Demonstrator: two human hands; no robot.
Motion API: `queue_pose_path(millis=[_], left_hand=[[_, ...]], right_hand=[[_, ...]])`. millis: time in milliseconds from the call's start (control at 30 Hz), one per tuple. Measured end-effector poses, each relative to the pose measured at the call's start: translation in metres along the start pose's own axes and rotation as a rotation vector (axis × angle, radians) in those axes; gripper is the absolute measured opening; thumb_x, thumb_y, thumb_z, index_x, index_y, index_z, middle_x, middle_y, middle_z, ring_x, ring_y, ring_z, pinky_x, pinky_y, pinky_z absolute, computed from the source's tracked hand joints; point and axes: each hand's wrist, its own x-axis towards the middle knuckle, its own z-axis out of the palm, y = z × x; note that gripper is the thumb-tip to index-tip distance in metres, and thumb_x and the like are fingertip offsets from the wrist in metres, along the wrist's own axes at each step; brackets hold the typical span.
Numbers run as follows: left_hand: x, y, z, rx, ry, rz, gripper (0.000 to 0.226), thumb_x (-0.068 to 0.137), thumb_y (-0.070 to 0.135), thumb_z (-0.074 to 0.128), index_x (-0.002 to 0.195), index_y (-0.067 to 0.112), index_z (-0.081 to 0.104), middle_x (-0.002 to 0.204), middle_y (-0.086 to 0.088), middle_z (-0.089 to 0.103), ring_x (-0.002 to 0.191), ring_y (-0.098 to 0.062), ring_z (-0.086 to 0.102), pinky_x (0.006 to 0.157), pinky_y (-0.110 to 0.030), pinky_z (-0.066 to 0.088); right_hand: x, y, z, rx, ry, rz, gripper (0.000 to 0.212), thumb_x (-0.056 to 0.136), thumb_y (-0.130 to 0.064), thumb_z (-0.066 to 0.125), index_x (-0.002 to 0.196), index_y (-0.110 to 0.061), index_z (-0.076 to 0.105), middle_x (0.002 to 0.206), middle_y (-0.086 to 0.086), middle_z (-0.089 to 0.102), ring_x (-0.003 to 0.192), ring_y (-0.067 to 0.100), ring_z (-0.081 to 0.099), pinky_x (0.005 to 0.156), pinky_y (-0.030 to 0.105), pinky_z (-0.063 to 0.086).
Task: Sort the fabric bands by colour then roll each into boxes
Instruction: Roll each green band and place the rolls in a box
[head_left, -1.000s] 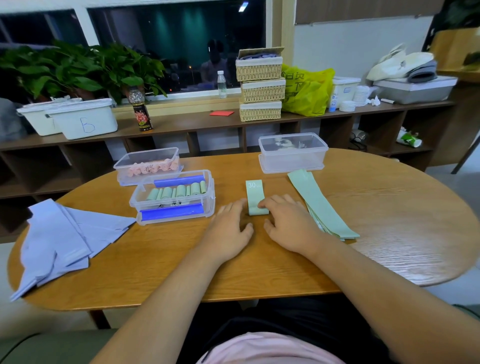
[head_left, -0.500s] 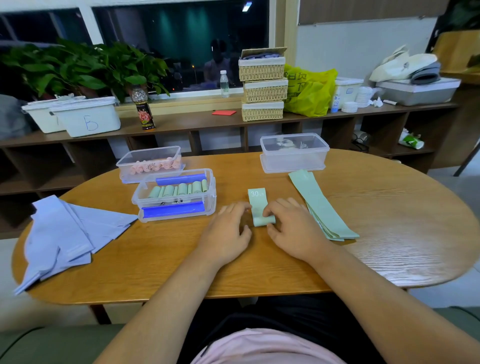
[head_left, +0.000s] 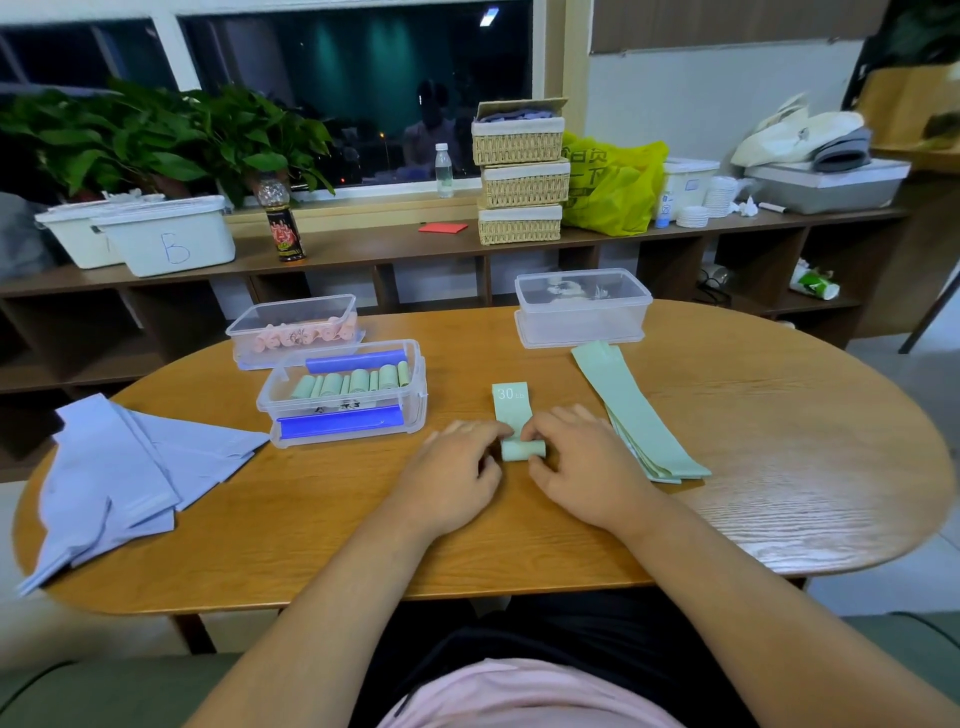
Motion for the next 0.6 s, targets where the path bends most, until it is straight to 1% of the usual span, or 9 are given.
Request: queue_pose_path(millis=[67,167,233,333,400,533,600], left_hand=[[-0.0019,0.0029,-0.003,-0.026,0.018,-0.019,0.046,0.099,0.021,0.054,0.143,0.036,0.053,0.135,0.017,0.061,0.125,-0.007,0.049,0.104,-0.032,0.042],[-0.0042,0.0053,-0.0046,-0.033,0.022,-0.015,0.04,0.099,0.019,0.055,0.135,0.036,0.054,0.119,0.021,0.056,0.116,-0.008,0.049,0.093,-0.031,0.039],[-0.0041,0.006,-0.0044,-0.02,0.017,-0.015,0.036,0.101,0.021,0.055,0.134,0.036,0.054,0.117,0.018,0.056,0.115,-0.008,0.048,0.091,-0.03,0.037],[-0.0031,0.0058,-0.0041,-0.019,0.019,-0.018,0.037,0.101,0.023,0.054,0.136,0.035,0.054,0.129,0.012,0.061,0.119,-0.008,0.048,0.096,-0.03,0.039],[-0.0027,0.0053,-0.0038,-0.027,0.018,-0.02,0.038,0.102,0.023,0.054,0.138,0.034,0.054,0.131,0.012,0.061,0.121,-0.009,0.048,0.099,-0.031,0.04],[-0.0014,0.0023,-0.0019,-0.025,0.026,-0.019,0.041,0.101,0.025,0.055,0.142,0.033,0.055,0.136,0.011,0.059,0.128,-0.009,0.047,0.106,-0.033,0.042],[-0.0003,-0.0008,0.0003,-0.023,0.024,-0.012,0.045,0.101,0.026,0.054,0.145,0.032,0.054,0.139,0.012,0.059,0.133,-0.008,0.046,0.111,-0.035,0.042]], right_hand=[[0.0004,0.0008,0.0007,-0.006,0.003,0.007,0.018,0.093,-0.039,0.061,0.111,-0.04,0.059,0.101,-0.023,0.056,0.103,0.006,0.046,0.09,0.036,0.044],[0.0014,0.001,0.001,-0.024,-0.001,0.021,0.023,0.096,-0.041,0.06,0.118,-0.039,0.063,0.107,-0.024,0.057,0.107,0.007,0.046,0.091,0.035,0.043],[0.0015,0.0012,0.0009,-0.038,-0.012,0.033,0.029,0.098,-0.044,0.058,0.125,-0.038,0.065,0.112,-0.023,0.058,0.112,0.008,0.046,0.092,0.033,0.042],[0.0015,0.0006,0.0007,-0.058,-0.033,0.045,0.038,0.1,-0.046,0.056,0.136,-0.037,0.063,0.12,-0.019,0.059,0.118,0.01,0.046,0.095,0.033,0.042],[0.0017,-0.0007,-0.0008,-0.045,-0.02,0.037,0.04,0.099,-0.042,0.057,0.138,-0.034,0.061,0.124,-0.018,0.057,0.121,0.01,0.045,0.097,0.034,0.043],[0.0007,-0.0011,-0.0029,0.012,0.018,-0.009,0.025,0.096,-0.025,0.062,0.12,-0.031,0.066,0.115,-0.019,0.054,0.113,0.008,0.047,0.094,0.038,0.05],[0.0008,-0.0006,-0.0024,0.012,0.017,-0.016,0.026,0.095,-0.022,0.062,0.119,-0.03,0.066,0.115,-0.02,0.055,0.113,0.008,0.048,0.094,0.04,0.051]])
